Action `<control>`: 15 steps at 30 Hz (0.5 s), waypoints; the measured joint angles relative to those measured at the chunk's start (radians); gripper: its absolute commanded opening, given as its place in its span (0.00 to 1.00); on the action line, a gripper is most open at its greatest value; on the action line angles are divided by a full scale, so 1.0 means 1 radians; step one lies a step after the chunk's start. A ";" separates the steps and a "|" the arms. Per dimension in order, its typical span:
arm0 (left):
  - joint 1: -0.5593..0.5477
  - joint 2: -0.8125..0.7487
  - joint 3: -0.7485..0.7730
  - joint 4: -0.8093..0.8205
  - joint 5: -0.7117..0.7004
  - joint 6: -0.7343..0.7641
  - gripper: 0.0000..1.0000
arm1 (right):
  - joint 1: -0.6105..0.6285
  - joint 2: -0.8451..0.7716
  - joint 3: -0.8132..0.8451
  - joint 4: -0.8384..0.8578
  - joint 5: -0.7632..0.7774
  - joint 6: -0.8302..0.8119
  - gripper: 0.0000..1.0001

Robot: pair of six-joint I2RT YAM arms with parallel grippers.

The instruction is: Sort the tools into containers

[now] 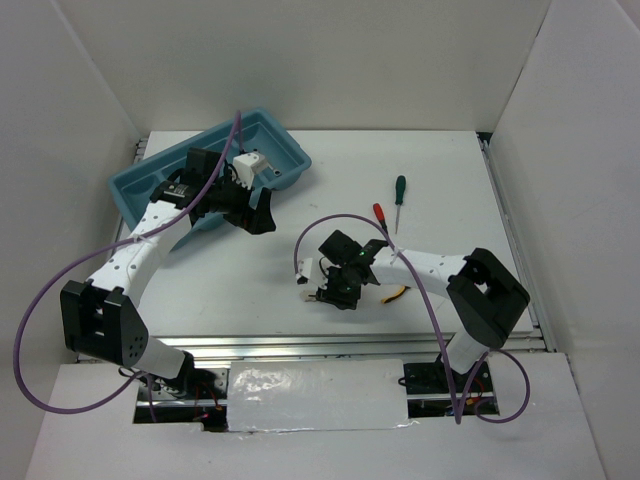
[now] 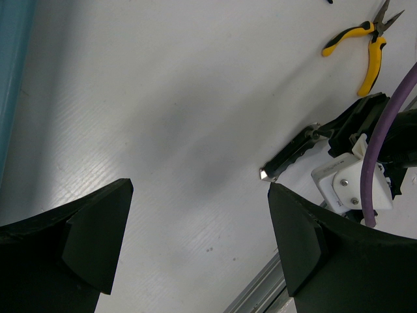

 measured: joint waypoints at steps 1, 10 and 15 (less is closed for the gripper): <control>0.000 0.000 0.000 0.000 0.000 0.000 0.99 | 0.000 0.003 0.002 0.006 0.002 0.002 0.50; 0.000 0.002 0.000 0.000 0.000 0.000 0.99 | -0.023 -0.012 -0.001 0.025 0.023 0.000 0.42; -0.001 0.013 0.000 0.000 -0.001 0.004 0.99 | -0.057 -0.175 -0.051 0.042 0.027 -0.024 0.41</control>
